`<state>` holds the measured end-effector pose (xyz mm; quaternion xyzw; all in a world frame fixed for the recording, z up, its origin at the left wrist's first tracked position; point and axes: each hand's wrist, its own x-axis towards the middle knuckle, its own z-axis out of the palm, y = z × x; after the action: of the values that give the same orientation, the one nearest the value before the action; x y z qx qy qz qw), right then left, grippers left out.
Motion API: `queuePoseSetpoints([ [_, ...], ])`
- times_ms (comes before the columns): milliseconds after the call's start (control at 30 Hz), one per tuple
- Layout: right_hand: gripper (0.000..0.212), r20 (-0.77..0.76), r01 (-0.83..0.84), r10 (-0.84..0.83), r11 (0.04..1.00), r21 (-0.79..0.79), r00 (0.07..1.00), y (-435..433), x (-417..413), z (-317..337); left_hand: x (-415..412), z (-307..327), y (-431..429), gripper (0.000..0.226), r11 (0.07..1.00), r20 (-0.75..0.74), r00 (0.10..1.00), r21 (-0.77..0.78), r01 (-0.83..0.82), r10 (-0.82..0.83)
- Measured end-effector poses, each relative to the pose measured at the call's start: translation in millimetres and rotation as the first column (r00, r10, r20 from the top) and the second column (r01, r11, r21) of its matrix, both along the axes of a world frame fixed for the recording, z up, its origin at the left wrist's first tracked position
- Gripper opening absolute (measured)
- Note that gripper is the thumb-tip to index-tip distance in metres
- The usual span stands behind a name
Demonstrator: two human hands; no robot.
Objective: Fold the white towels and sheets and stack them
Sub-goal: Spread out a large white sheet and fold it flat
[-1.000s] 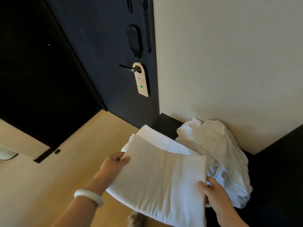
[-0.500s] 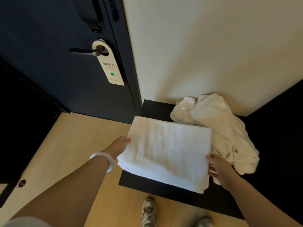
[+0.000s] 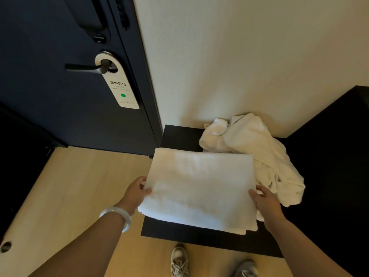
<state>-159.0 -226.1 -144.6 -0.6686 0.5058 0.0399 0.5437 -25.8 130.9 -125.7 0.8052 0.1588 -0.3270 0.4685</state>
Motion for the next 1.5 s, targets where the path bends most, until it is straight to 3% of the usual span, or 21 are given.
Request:
queuePoseSetpoints([
  [67,0.038,-0.064,-0.033,0.032,0.999,-0.024,0.997,1.7,-0.5,-3.1,-1.5,-5.2,-1.6,0.041,0.997,0.016,1.000,0.076,-0.015,0.014],
  [133,0.049,-0.159,-0.190,0.155,0.953,-0.235,0.975,8.9,0.8,-1.8,-0.8,-4.5,-6.1,0.053,0.959,0.133,0.986,0.277,0.056,-0.096],
  [167,0.057,-0.204,-0.308,0.242,0.853,-0.422,0.949,14.4,0.6,-1.8,-2.1,-2.9,-10.0,0.060,0.896,0.208,0.948,0.422,0.137,-0.242],
  [233,0.074,-0.309,-0.538,0.469,0.502,-0.677,0.827,33.3,-1.5,-1.4,-9.4,0.6,-24.0,0.073,0.735,0.298,0.773,0.608,0.299,-0.561],
  [300,0.090,-0.467,-0.729,0.625,0.255,-0.635,0.626,49.8,-2.9,-4.9,-20.4,-1.6,-43.7,0.079,0.580,0.253,0.573,0.637,0.508,-0.780],
  [367,0.091,-0.571,-0.854,0.672,0.187,-0.485,0.471,53.2,-8.5,-18.8,-31.4,-13.6,-58.8,0.078,0.414,0.132,0.439,0.642,0.646,-0.889],
  [433,0.094,-0.601,-0.905,0.693,0.193,-0.379,0.399,49.7,-12.7,-26.5,-37.9,-28.5,-64.2,0.074,0.326,0.014,0.409,0.631,0.704,-0.912],
  [533,0.096,-0.592,-0.933,0.727,0.203,-0.298,0.347,45.3,-11.3,-25.7,-42.9,-43.9,-65.9,0.072,0.319,-0.073,0.439,0.583,0.747,-0.895],
  [700,0.094,-0.537,-0.957,0.793,0.209,-0.203,0.287,32.0,-3.2,-18.3,-28.7,-39.1,-73.8,0.079,0.243,-0.179,0.404,0.565,0.788,-0.897],
  [767,0.091,-0.522,-0.966,0.814,0.195,-0.169,0.256,29.1,-1.0,-11.3,-25.9,-27.5,-80.4,0.078,0.246,-0.223,0.414,0.532,0.810,-0.882],
  [833,0.085,-0.484,-0.970,0.841,0.186,-0.159,0.241,25.8,1.6,-1.2,-28.1,-17.1,-90.0,0.075,0.322,-0.222,0.479,0.502,0.803,-0.849],
  [900,0.075,-0.391,-0.950,0.869,0.242,-0.198,0.303,15.6,1.6,9.7,-30.6,-5.1,-104.0,0.069,0.442,-0.173,0.579,0.486,0.754,-0.797],
  [1000,0.063,-0.169,-0.803,0.811,0.481,-0.352,0.560,-15.4,-3.0,25.4,-29.0,9.7,-134.8,0.060,0.573,-0.050,0.665,0.464,0.676,-0.745],
  [1067,0.061,-0.068,-0.657,0.698,0.631,-0.413,0.713,-45.0,-2.8,34.0,-23.6,20.3,-165.8,0.057,0.652,0.075,0.692,0.420,0.631,-0.718],
  [1167,0.068,-0.091,-0.512,0.527,0.749,-0.421,0.845,-95.3,7.7,37.1,-9.8,34.1,-226.0,0.055,0.715,0.289,0.660,0.391,0.580,-0.693],
  [1267,0.078,-0.183,-0.498,0.463,0.792,-0.354,0.867,-137.4,24.2,27.3,10.5,38.7,-286.0,0.061,0.766,0.387,0.661,0.340,0.545,-0.643],
  [1433,0.091,-0.274,-0.589,0.530,0.776,-0.226,0.802,-169.7,49.1,-8.7,51.5,23.0,-335.2,0.083,0.816,0.282,0.776,0.332,0.472,-0.564],
  [1500,0.091,-0.255,-0.609,0.564,0.777,-0.160,0.786,-171.2,54.3,-24.8,62.7,14.2,-339.6,0.058,0.838,0.244,0.816,0.320,0.443,-0.525],
])
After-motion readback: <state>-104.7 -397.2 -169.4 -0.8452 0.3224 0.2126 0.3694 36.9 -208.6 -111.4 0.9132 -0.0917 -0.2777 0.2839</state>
